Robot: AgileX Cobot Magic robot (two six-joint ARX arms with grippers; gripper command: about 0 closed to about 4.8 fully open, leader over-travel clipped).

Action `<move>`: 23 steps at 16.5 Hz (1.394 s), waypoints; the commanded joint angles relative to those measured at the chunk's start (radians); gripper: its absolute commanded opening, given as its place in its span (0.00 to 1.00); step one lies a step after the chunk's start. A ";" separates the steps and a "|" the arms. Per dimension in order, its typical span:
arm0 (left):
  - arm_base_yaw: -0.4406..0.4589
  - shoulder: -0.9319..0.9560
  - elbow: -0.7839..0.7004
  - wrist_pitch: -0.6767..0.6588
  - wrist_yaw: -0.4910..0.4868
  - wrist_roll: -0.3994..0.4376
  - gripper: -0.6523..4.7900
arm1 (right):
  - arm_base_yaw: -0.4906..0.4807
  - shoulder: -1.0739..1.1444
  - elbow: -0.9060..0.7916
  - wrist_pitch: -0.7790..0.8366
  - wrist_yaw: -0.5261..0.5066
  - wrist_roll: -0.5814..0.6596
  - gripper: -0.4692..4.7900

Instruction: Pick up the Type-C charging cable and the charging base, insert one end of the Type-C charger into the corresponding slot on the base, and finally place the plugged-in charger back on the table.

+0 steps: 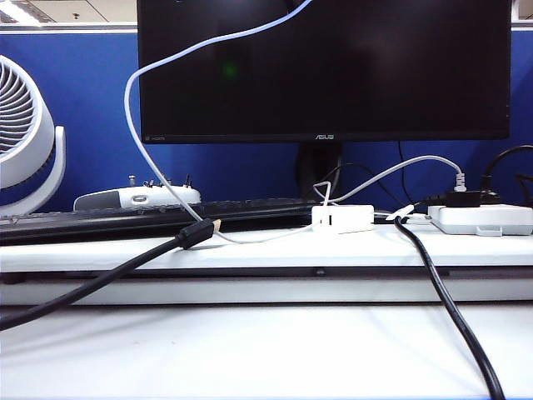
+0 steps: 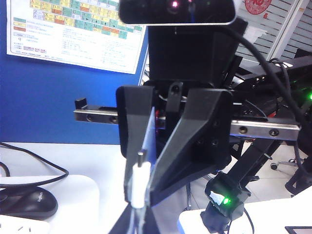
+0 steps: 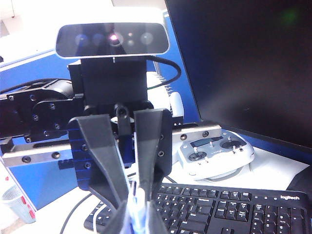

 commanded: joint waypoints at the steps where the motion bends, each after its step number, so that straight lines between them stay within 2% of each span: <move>1: -0.004 -0.006 0.005 0.019 0.005 -0.004 0.11 | 0.001 -0.002 0.006 0.007 0.011 -0.002 0.19; 17: -0.005 -0.006 0.005 0.019 0.004 -0.003 0.11 | 0.001 -0.002 0.006 0.055 0.010 0.008 0.19; 19: -0.005 -0.006 0.005 0.019 0.004 -0.003 0.11 | 0.001 -0.002 0.006 0.055 0.010 0.007 0.09; 22: -0.005 -0.006 0.005 0.019 0.004 -0.005 0.11 | 0.001 -0.002 0.006 0.055 0.007 0.007 0.09; 23: -0.005 -0.006 0.005 0.019 0.005 -0.023 0.18 | 0.001 -0.003 0.006 0.054 0.006 0.007 0.09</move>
